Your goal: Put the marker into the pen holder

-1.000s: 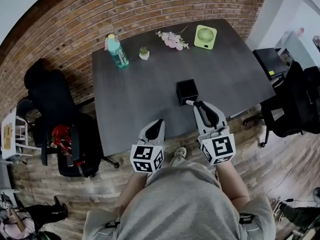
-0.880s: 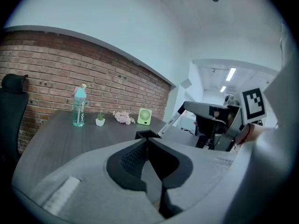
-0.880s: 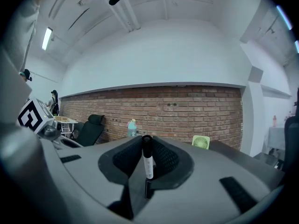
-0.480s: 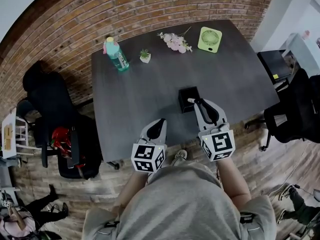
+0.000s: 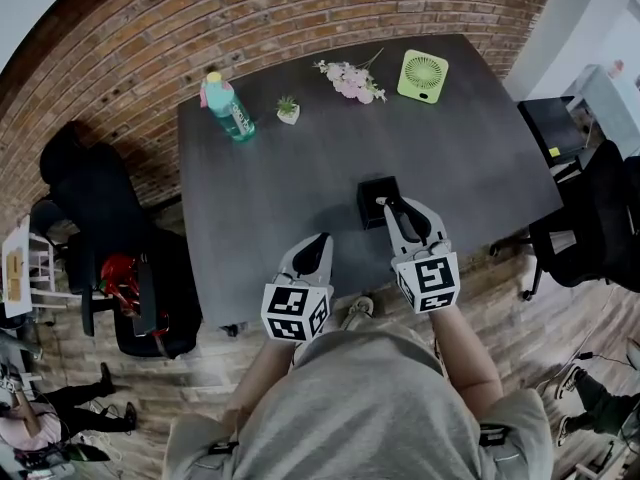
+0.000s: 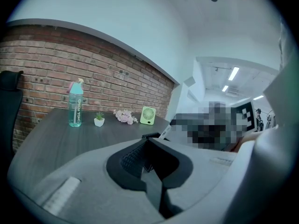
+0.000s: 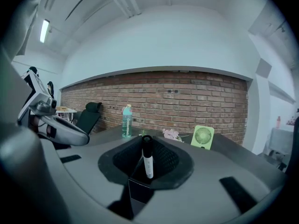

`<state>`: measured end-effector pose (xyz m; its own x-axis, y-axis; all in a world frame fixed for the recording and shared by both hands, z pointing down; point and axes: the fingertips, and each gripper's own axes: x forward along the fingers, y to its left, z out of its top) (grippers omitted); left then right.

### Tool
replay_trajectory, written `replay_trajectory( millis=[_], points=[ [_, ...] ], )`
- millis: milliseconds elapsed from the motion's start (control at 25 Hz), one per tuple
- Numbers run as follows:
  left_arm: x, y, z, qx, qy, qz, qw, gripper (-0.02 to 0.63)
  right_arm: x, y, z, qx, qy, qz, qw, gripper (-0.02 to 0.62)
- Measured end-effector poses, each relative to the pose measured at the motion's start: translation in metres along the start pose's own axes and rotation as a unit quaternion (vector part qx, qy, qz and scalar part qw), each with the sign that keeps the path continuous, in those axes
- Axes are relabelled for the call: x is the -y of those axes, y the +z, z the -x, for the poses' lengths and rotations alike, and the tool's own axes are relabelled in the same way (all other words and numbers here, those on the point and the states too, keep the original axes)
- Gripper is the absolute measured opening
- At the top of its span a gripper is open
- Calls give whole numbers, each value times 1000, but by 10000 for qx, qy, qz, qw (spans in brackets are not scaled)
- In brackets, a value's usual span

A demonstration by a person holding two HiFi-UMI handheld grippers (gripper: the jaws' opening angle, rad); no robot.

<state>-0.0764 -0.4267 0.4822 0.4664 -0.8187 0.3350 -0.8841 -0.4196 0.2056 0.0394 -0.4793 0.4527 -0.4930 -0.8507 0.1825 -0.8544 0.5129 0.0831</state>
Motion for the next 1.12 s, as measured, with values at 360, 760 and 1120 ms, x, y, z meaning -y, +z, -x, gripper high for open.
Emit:
replay_trajectory(
  millis=[360,760,1120],
  points=[
    [-5,-1,-8,-37,12,30,10000,18,-1,-32,-22,-381,71,60,9992,71],
    [-13,-3,-12,-61,71,78,9999,18,-4,-60,-42,-719,148,99,9973,71],
    [-11,-3,-15,-77,35,59,9999,18,-8,-77,-47,-947,213,92,9952,71]
  ],
)
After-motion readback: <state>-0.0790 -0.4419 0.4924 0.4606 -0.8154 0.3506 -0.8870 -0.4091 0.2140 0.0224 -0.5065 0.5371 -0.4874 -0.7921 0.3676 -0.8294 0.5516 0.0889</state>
